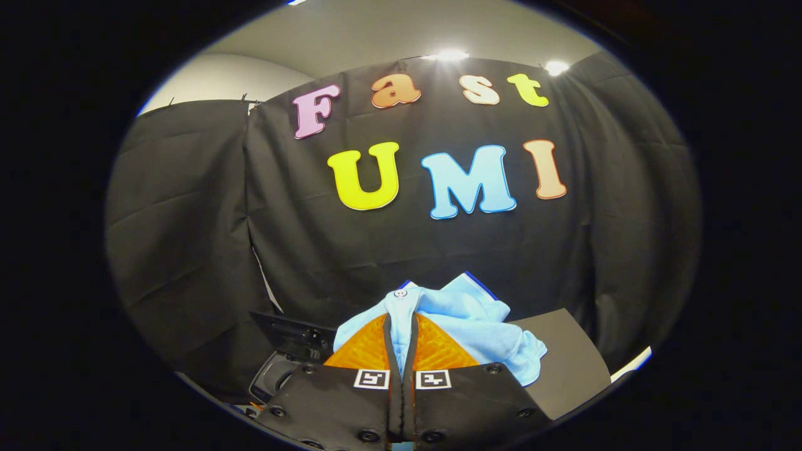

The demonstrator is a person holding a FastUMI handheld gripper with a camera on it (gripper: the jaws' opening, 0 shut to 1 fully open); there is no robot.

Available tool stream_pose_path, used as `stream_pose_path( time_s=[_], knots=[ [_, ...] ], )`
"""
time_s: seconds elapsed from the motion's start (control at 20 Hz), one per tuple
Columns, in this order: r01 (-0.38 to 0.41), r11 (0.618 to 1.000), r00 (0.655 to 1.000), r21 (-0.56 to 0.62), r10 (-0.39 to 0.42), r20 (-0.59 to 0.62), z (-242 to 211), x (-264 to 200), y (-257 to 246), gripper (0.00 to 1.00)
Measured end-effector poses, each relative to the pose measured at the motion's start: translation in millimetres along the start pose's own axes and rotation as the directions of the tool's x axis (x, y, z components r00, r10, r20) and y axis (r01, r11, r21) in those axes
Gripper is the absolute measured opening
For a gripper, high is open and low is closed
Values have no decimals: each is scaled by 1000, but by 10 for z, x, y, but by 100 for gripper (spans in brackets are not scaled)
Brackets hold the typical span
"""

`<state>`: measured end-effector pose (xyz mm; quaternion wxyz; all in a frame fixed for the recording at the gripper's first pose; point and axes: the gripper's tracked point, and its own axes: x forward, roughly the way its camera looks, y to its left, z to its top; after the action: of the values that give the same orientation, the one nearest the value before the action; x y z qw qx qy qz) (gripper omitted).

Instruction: Put the clothes into the washing machine and then close the washing machine lid.

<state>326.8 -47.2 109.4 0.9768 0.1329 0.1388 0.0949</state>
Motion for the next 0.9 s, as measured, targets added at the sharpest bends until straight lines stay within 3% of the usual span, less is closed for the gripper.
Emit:
stream_pose_path(
  time_s=[0.5, 0.9],
  knots=[
    [-129, 991, 992, -30, 129, 11, 185, 72, 750, 1],
    [-262, 964, 965, -54, 261, -18, 136, 193, 1503, 1]
  ],
)
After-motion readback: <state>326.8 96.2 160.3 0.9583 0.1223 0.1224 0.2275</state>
